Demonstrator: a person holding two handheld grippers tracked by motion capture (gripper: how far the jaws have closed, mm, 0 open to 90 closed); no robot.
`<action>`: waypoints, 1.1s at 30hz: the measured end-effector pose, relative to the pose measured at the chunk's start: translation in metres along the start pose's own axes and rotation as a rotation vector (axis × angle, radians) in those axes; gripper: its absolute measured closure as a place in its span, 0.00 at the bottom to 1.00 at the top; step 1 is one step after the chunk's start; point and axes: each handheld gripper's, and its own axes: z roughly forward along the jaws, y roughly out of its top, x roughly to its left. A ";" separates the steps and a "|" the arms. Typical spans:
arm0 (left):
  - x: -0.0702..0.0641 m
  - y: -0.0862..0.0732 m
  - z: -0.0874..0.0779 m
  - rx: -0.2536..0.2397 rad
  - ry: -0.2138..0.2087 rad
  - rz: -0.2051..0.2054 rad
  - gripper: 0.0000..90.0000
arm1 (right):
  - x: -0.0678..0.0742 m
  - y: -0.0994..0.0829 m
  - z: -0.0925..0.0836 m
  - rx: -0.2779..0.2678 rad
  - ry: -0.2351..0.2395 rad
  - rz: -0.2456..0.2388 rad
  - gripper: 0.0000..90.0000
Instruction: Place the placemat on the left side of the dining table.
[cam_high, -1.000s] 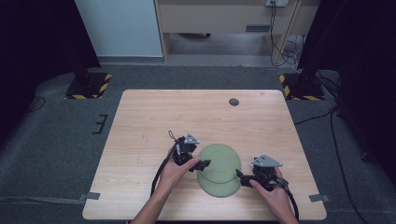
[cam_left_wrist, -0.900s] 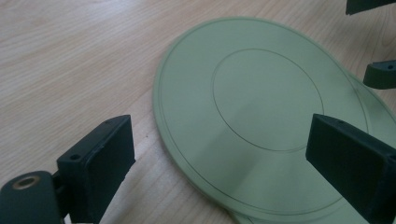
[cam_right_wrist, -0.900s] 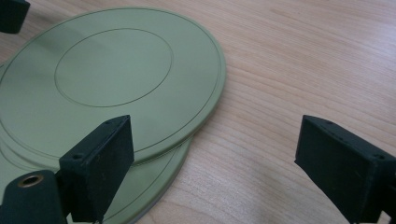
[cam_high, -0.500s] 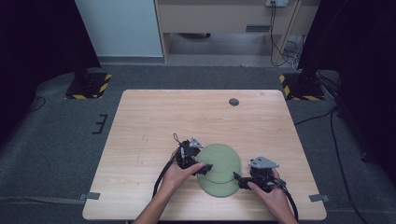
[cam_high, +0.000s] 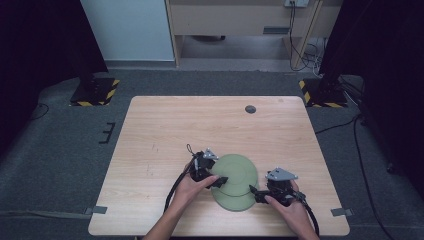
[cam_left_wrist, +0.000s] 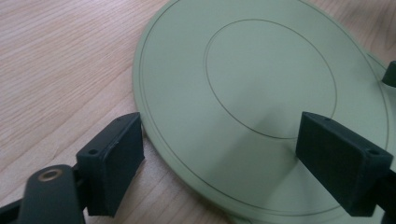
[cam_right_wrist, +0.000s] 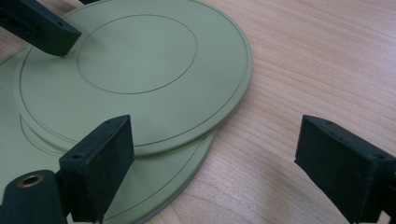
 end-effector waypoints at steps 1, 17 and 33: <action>0.001 0.000 0.000 0.001 -0.005 -0.009 0.18 | 0.000 0.000 0.000 0.001 -0.002 -0.002 0.13; 0.007 0.004 0.008 -0.054 -0.027 -0.041 0.17 | 0.000 -0.001 0.001 0.009 -0.006 -0.005 0.11; 0.002 0.012 -0.009 -0.125 0.013 -0.051 0.33 | -0.001 -0.001 0.002 0.014 0.000 0.002 0.09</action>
